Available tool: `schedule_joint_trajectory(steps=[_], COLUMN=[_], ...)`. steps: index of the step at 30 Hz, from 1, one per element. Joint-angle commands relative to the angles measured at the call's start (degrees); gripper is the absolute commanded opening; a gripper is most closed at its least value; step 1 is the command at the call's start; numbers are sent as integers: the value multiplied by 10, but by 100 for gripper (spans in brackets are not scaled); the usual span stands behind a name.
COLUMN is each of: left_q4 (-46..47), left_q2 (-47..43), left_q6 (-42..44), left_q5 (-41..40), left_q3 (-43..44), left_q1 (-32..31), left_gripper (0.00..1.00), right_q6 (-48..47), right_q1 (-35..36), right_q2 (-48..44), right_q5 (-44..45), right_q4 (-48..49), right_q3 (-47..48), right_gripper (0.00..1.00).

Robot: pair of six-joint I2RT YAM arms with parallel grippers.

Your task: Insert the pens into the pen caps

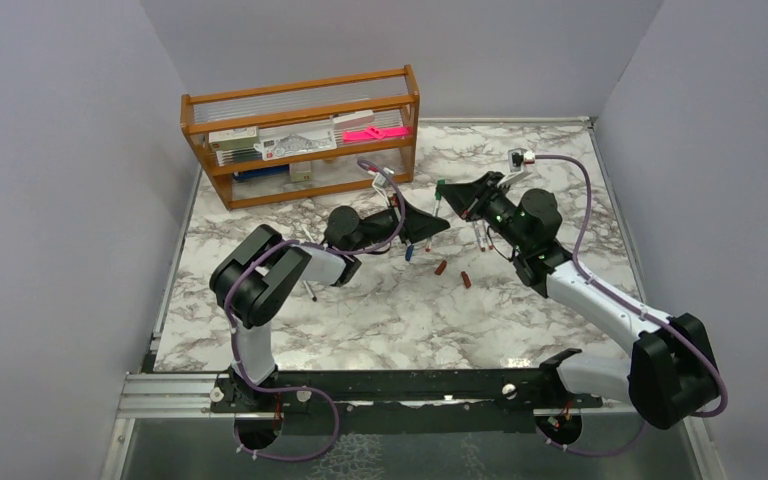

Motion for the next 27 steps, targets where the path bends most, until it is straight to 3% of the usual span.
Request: schedule_joint_trajectory(steps=[1, 8, 16, 24, 27], left_q4=[13, 14, -14, -1, 34], left_q2=[-7, -16, -22, -26, -34], left_q6=[16, 22, 48, 82, 111], left_q5=[-14, -26, -31, 33, 82], left_q3=[17, 26, 97, 126, 129], left_q1=[0, 1, 3, 3, 4], left_gripper=[0, 0, 0, 0, 0], right_q6=[4, 2, -34, -105, -114], right_q1=[3, 3, 3, 3, 3], right_q2=[-14, -11, -38, -74, -90], right_q5=[-24, -37, -59, -85, -87], right_q4=[-14, -9, 1, -43, -56], right_q3=[-10, -34, -55, -23, -14], right_gripper=[2, 2, 2, 2, 9])
